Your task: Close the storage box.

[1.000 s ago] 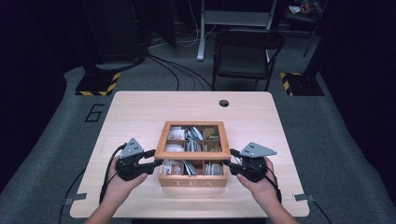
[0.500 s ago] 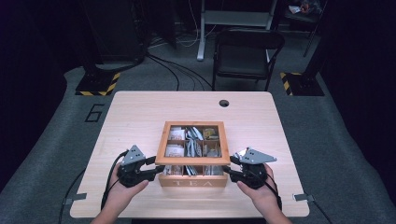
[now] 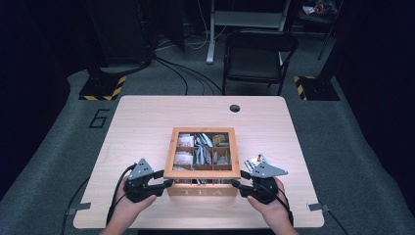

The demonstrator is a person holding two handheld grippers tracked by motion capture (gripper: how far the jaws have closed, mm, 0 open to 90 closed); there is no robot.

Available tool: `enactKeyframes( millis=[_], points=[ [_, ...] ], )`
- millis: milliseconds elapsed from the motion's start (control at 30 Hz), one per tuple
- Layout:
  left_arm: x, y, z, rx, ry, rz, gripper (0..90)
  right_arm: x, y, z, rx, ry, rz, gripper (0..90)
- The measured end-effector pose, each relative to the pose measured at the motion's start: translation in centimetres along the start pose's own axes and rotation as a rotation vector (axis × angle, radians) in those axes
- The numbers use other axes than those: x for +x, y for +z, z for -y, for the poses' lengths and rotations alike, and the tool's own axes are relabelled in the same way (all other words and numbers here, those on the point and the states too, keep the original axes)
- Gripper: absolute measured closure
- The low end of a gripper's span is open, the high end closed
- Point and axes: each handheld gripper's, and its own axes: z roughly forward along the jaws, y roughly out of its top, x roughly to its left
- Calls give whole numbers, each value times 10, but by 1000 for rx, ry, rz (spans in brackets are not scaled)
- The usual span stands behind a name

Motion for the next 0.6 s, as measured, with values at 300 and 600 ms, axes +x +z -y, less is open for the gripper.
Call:
enactKeyframes(
  millis=[300,600],
  points=[
    [-2,1,8,15,-17,12,522,2,1,7,28,6,-2,544],
    [-2,1,10,33,-22,19,518,2,0,11,41,12,-15,540]
  ],
)
